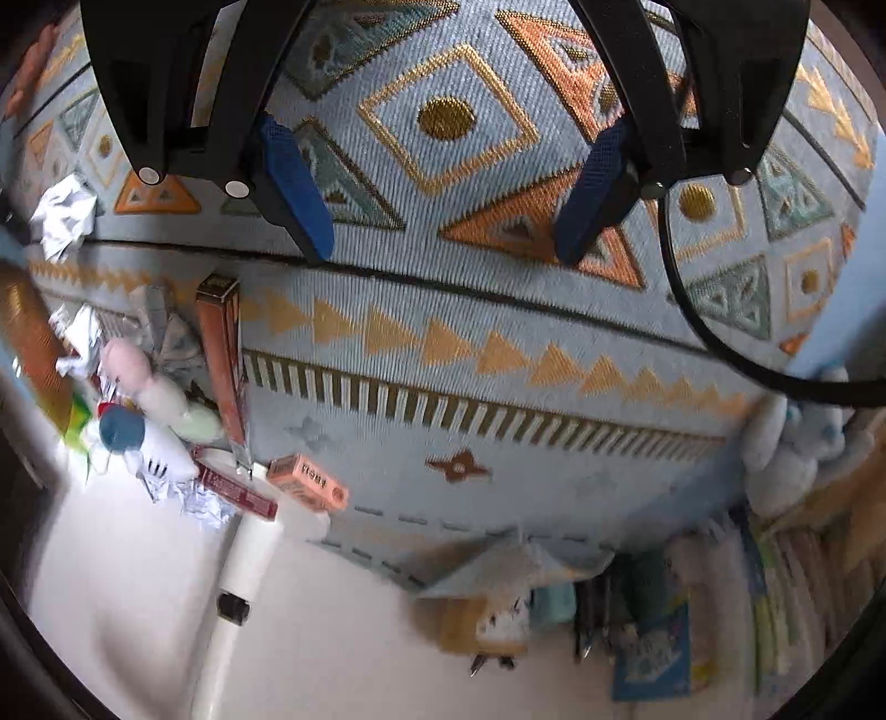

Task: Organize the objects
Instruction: 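Move both open tools back over the rug toward crumpled paper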

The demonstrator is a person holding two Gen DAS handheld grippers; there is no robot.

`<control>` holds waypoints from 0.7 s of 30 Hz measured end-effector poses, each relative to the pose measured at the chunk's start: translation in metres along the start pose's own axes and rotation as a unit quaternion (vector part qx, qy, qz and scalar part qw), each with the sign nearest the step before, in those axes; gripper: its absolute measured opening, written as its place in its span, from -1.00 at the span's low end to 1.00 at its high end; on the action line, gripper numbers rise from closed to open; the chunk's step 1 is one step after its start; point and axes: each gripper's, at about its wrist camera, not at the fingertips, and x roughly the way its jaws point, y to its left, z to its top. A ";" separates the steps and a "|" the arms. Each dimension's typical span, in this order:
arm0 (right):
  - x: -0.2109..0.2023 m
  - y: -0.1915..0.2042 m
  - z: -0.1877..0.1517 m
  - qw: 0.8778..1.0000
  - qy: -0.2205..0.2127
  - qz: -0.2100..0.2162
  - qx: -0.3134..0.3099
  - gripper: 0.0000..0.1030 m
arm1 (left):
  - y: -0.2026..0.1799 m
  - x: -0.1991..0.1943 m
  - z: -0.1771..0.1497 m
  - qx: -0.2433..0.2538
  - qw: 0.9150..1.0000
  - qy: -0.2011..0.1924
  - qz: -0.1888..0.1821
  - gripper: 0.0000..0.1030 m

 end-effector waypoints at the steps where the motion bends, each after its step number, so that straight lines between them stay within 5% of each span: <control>1: 0.001 -0.004 0.000 1.000 0.002 0.004 0.009 0.31 | -0.002 0.001 -0.001 0.006 1.000 0.003 -0.005 0.59; 9: 0.009 -0.009 0.001 0.999 0.022 0.014 0.023 0.31 | -0.025 -0.003 0.000 0.062 0.998 0.004 -0.009 0.59; 14: 0.013 -0.008 0.001 0.999 0.030 0.012 0.025 0.31 | -0.055 -0.017 0.039 0.090 0.994 -0.066 0.018 0.59; 18: 0.014 -0.022 -0.001 0.997 0.029 0.021 0.065 0.31 | -0.071 -0.010 0.055 0.069 0.993 -0.066 -0.064 0.58; 21: 0.017 -0.025 0.000 0.996 0.038 0.012 0.076 0.31 | -0.078 -0.019 0.040 0.048 0.983 -0.045 -0.172 0.58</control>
